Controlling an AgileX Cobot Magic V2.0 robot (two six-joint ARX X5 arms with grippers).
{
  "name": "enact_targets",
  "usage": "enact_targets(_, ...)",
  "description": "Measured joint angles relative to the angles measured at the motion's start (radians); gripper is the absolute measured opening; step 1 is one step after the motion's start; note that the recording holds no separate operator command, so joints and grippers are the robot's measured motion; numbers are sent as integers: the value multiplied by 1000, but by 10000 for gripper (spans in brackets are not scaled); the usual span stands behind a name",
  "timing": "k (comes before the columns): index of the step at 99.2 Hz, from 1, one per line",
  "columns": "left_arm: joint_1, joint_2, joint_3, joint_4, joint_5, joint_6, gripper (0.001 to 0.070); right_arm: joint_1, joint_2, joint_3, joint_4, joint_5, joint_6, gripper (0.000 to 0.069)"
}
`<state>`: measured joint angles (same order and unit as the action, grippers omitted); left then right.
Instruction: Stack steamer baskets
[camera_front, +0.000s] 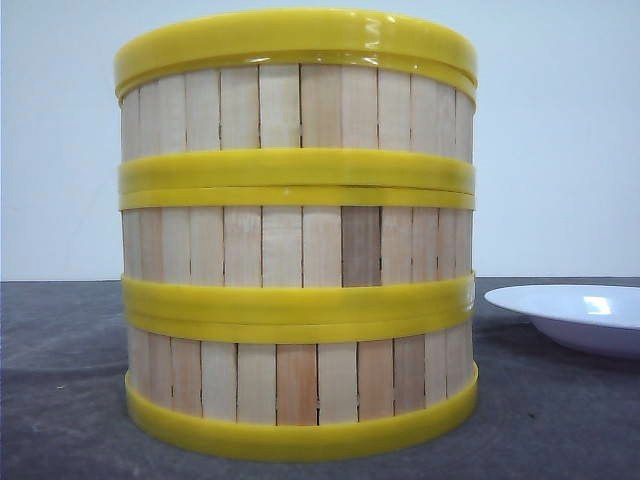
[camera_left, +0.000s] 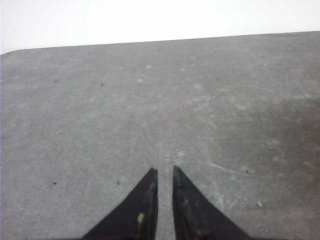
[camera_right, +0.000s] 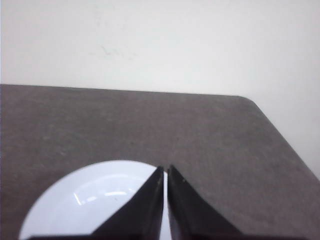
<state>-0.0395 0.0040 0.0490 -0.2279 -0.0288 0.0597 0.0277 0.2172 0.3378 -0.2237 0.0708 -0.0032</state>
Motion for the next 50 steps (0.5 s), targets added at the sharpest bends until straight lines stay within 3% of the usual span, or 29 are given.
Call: enact_targets(50,0,0,0,0,0,0,27,-11,-206,-311,47,-19,8,6)
